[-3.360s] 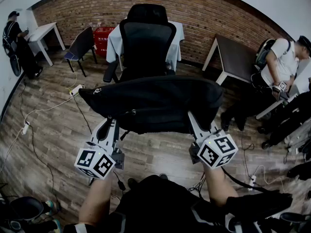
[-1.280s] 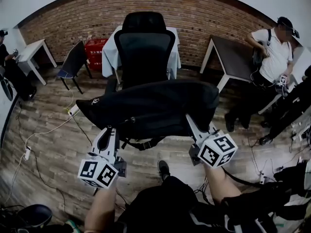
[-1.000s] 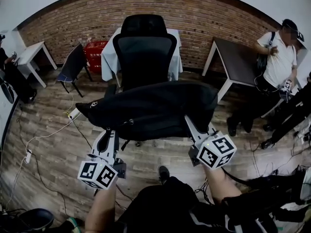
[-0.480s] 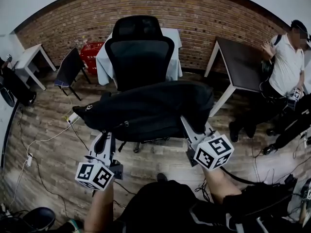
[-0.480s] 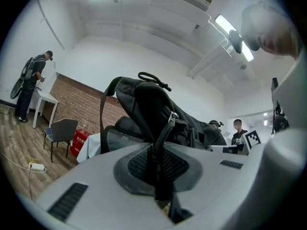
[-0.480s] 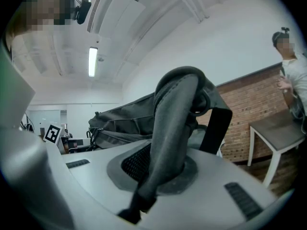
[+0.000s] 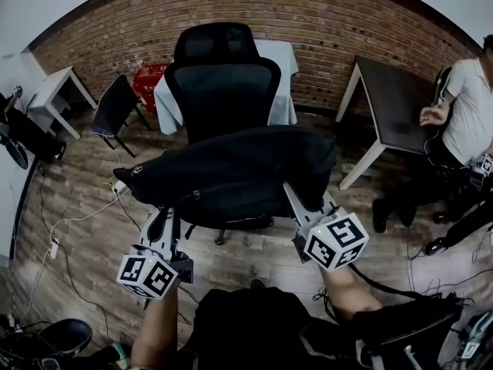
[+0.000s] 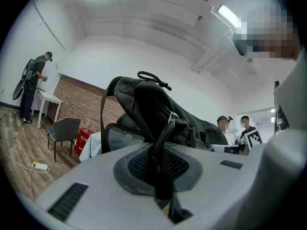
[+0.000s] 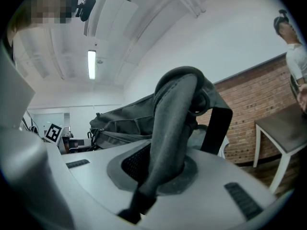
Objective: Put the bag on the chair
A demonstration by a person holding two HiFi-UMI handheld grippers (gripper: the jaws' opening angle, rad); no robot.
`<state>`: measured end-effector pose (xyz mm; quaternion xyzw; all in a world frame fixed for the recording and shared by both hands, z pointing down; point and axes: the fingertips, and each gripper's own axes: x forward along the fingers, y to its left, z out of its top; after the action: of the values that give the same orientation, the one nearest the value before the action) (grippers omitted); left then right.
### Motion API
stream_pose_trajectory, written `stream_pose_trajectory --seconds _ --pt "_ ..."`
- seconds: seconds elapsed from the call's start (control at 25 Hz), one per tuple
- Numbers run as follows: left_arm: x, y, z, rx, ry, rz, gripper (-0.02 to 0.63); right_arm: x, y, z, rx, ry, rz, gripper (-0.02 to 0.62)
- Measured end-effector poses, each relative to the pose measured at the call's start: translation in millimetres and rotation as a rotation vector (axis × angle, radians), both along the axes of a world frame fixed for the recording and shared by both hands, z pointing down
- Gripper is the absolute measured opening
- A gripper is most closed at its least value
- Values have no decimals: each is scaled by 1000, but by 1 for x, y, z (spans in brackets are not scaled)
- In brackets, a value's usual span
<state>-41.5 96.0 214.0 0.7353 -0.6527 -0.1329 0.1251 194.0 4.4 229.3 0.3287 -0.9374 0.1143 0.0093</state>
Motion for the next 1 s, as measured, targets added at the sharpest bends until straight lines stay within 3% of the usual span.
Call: stream_pose_trajectory --seconds 0.36,1.0 --pt "-17 -51 4 -9 -8 0 26 -17 -49 3 -3 3 8 34" --pt "-74 -122 25 1 29 104 26 -66 -98 18 4 39 106 34"
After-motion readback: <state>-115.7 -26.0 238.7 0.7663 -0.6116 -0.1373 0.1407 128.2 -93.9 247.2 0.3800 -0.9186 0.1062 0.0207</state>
